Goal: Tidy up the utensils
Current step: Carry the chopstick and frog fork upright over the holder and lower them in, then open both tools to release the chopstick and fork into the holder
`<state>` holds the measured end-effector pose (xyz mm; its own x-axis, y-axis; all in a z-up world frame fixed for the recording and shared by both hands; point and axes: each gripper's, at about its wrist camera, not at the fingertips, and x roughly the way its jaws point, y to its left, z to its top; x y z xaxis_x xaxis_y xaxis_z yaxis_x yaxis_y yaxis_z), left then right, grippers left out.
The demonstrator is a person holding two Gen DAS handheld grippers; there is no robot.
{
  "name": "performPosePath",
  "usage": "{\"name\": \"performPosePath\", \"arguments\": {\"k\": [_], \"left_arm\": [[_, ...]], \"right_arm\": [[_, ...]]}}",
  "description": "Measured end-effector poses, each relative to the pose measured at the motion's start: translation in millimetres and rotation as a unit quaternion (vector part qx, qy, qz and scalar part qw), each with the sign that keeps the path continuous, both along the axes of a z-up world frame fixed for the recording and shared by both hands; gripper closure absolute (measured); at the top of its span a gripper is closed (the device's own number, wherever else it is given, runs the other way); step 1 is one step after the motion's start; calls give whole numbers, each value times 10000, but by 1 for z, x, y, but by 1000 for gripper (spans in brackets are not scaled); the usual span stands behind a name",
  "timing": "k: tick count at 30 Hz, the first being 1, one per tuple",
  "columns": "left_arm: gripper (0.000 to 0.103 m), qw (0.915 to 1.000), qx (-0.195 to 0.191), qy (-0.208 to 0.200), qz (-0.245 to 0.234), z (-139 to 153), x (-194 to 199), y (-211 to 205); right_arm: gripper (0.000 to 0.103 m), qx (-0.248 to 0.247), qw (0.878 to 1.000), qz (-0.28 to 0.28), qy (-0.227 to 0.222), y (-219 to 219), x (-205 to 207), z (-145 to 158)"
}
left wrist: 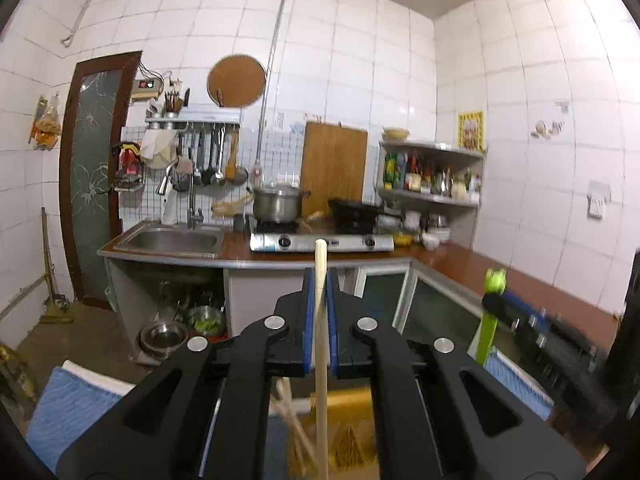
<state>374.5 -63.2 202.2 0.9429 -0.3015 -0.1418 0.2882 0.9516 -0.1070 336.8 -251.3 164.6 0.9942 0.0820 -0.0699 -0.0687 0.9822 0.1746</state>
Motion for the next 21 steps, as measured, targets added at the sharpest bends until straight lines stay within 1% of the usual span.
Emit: {"name": "performPosePath", "arguments": {"k": [2,4,6,8,12,17,21], "left_arm": [[99,9998,-60,-153,66,-1,8,-6],[99,9997,-103,-217,40,-7,22,-12],[99,9998,-106,-175,38,-17,33,-19],[99,9999,-57,-130,47,-30,41,-23],[99,10000,14,44,87,-62,53,-26],[99,9998,114,136,109,-88,58,-26],[99,9999,29,84,73,-94,55,-21]], "right_arm": [[88,49,9999,-14,-100,-2,12,-9],[88,128,9999,-7,-86,-3,23,-17],[88,179,9998,0,-54,-3,32,-27],[88,128,9999,-23,-56,-2,40,-38],[88,217,9998,-15,12,-4,49,-59],[88,-35,9998,25,168,4,48,-84],[88,-172,9996,20,238,6,44,-95]]}}
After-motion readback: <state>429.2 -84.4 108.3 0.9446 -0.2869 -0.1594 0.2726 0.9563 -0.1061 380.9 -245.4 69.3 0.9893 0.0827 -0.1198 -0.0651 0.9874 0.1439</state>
